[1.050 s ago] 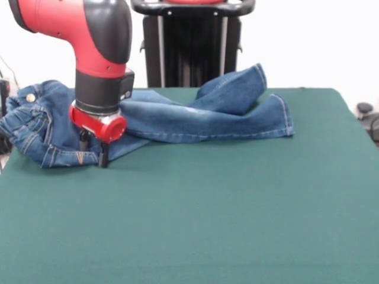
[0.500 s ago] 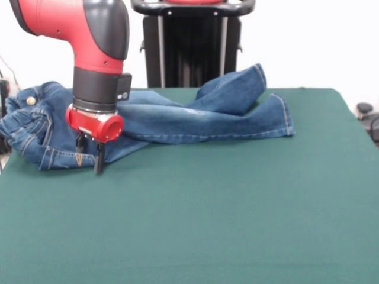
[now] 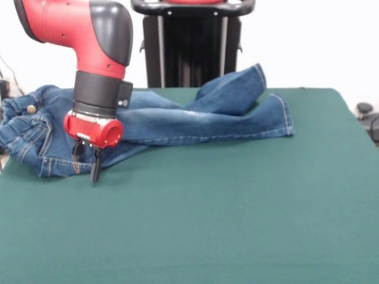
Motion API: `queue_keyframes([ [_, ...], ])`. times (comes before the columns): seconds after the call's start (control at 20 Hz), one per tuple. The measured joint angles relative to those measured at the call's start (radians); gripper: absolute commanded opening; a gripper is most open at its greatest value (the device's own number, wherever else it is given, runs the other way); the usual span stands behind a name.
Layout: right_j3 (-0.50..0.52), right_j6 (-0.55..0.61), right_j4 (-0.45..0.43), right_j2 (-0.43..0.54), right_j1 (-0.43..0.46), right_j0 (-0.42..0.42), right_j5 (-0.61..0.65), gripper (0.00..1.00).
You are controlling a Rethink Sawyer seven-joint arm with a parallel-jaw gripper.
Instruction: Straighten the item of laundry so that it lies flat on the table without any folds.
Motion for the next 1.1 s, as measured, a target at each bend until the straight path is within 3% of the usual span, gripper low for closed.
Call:
queue_keyframes([
  [0.6, -0.076, 0.000, -0.020, 0.001, 0.079, 0.006, -0.207, 1.00],
  [1.1, -0.185, 0.000, 0.027, 0.001, 0.140, 0.040, -0.260, 1.00],
])
